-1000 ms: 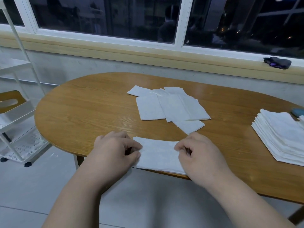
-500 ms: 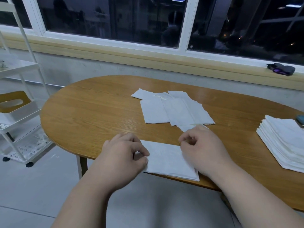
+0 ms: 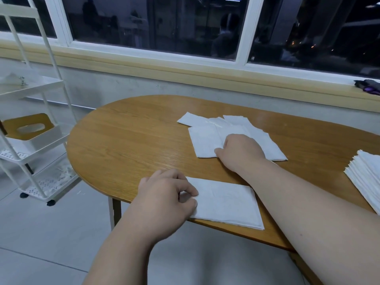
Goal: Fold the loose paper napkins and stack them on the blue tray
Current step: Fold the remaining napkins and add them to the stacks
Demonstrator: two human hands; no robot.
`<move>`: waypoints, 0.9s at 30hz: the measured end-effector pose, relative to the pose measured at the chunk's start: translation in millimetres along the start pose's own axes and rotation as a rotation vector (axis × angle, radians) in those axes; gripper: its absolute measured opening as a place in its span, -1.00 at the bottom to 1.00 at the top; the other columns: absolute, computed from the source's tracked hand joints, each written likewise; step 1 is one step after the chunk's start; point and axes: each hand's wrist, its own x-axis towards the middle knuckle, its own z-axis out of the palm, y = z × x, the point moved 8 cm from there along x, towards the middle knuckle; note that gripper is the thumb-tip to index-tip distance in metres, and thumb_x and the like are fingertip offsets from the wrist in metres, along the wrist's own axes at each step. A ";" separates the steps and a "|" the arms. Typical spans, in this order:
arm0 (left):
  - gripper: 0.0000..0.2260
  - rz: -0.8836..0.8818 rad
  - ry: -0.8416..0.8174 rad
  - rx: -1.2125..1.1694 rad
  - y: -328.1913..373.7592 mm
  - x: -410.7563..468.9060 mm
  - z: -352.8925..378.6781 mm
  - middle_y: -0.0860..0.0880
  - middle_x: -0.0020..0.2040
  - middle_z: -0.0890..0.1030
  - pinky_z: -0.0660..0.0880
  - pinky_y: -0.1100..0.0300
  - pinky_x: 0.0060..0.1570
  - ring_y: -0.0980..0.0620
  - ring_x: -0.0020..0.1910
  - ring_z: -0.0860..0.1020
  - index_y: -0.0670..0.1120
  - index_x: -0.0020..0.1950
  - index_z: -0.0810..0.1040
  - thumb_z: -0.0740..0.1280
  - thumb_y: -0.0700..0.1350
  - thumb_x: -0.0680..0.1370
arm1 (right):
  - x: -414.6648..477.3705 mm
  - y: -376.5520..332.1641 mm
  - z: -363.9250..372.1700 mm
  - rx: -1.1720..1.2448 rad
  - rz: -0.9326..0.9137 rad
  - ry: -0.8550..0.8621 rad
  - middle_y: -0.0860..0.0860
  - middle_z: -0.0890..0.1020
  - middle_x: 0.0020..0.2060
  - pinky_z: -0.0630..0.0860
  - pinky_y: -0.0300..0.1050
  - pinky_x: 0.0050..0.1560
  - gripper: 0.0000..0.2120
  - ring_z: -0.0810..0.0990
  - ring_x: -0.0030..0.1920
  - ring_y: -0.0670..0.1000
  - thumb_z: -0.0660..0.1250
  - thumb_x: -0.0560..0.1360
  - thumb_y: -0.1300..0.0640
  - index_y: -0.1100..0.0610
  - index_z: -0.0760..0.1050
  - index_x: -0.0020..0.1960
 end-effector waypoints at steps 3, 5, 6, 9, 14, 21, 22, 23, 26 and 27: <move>-0.91 0.009 -0.002 -0.002 -0.3 0.9 0.6 0.26 -0.02 0.50 0.19 0.22 0.20 0.34 0.12 0.30 0.22 -0.03 0.64 0.38 0.04 0.50 | 0.8 -2.2 -0.4 0.090 0.029 -0.011 0.00 0.59 -0.18 0.48 -0.09 -0.24 -0.93 0.55 -0.14 0.08 0.28 0.46 0.08 0.06 0.51 -0.15; -0.91 0.010 -0.002 -0.007 0.0 0.9 0.7 0.26 -0.01 0.49 0.19 0.23 0.19 0.36 0.12 0.28 0.22 -0.04 0.63 0.38 0.04 0.50 | -1.4 -2.8 -4.3 0.159 0.024 0.010 -0.02 0.59 -0.17 0.55 -0.04 -0.16 -0.94 0.55 -0.12 0.06 0.27 0.45 0.14 0.06 0.52 -0.12; -0.91 0.011 0.000 -0.006 0.2 0.7 0.4 0.26 -0.01 0.50 0.20 0.23 0.18 0.36 0.12 0.28 0.22 -0.04 0.63 0.38 0.04 0.50 | -3.2 -2.8 -7.0 0.208 0.017 0.029 -0.05 0.59 -0.17 0.55 -0.04 -0.13 -0.94 0.55 -0.11 0.04 0.27 0.45 0.15 0.05 0.51 -0.11; -0.91 0.015 0.006 -0.002 0.8 0.6 0.2 0.25 -0.02 0.50 0.20 0.24 0.18 0.34 0.12 0.30 0.21 -0.04 0.63 0.37 0.03 0.50 | -9.9 0.6 -15.2 0.361 0.002 0.095 -0.12 0.57 -0.18 0.48 -0.08 -0.19 -0.92 0.52 -0.12 -0.04 0.29 0.45 0.16 -0.01 0.47 -0.15; -0.90 0.014 0.007 -0.005 2.1 0.3 0.7 0.26 -0.02 0.50 0.19 0.23 0.18 0.36 0.12 0.29 0.22 -0.05 0.63 0.37 0.02 0.50 | -16.3 12.6 -18.5 0.437 0.004 0.114 -0.12 0.58 -0.19 0.51 -0.09 -0.16 -0.90 0.53 -0.13 -0.08 0.35 0.43 0.18 -0.01 0.49 -0.18; -0.90 0.014 0.006 -0.001 3.5 -0.8 0.4 0.26 -0.01 0.50 0.19 0.22 0.19 0.36 0.14 0.28 0.24 -0.06 0.62 0.35 0.02 0.51 | -19.0 31.5 -21.4 0.436 0.031 0.154 -0.10 0.48 -0.04 0.31 -0.25 -0.29 -0.90 0.50 -0.11 -0.08 0.43 0.45 0.12 -0.01 0.53 -0.20; -0.90 0.014 0.005 0.001 3.6 -0.7 0.1 0.26 -0.01 0.50 0.19 0.22 0.19 0.37 0.14 0.28 0.24 -0.06 0.61 0.35 0.02 0.51 | -19.3 32.7 -23.0 0.429 0.031 0.167 -0.10 0.46 -0.02 0.32 -0.23 -0.26 -0.89 0.49 -0.08 -0.07 0.43 0.45 0.11 -0.01 0.53 -0.21; -0.90 0.014 0.005 0.002 3.3 -0.5 0.2 0.26 -0.01 0.50 0.19 0.22 0.19 0.37 0.14 0.28 0.24 -0.06 0.61 0.35 0.03 0.51 | -19.7 33.1 -24.7 0.423 0.028 0.180 -0.10 0.45 -0.02 0.33 -0.20 -0.21 -0.89 0.48 -0.04 -0.06 0.43 0.45 0.12 -0.01 0.53 -0.22; -0.91 0.011 0.001 -0.001 3.1 -0.4 0.1 0.26 0.00 0.50 0.19 0.22 0.19 0.34 0.14 0.30 0.25 -0.07 0.61 0.36 0.03 0.51 | -22.4 30.1 -30.8 0.398 -0.008 0.211 -0.13 0.48 -0.07 0.35 -0.17 -0.16 -0.88 0.47 -0.04 -0.08 0.39 0.47 0.15 0.01 0.51 -0.22; -0.91 0.007 -0.001 -0.004 2.9 -0.5 0.2 0.27 0.00 0.50 0.19 0.22 0.19 0.34 0.15 0.30 0.25 -0.07 0.61 0.36 0.03 0.51 | -23.4 28.8 -31.8 0.399 -0.019 0.208 -0.14 0.50 -0.10 0.36 -0.17 -0.20 -0.88 0.48 -0.08 -0.09 0.38 0.47 0.16 0.01 0.50 -0.21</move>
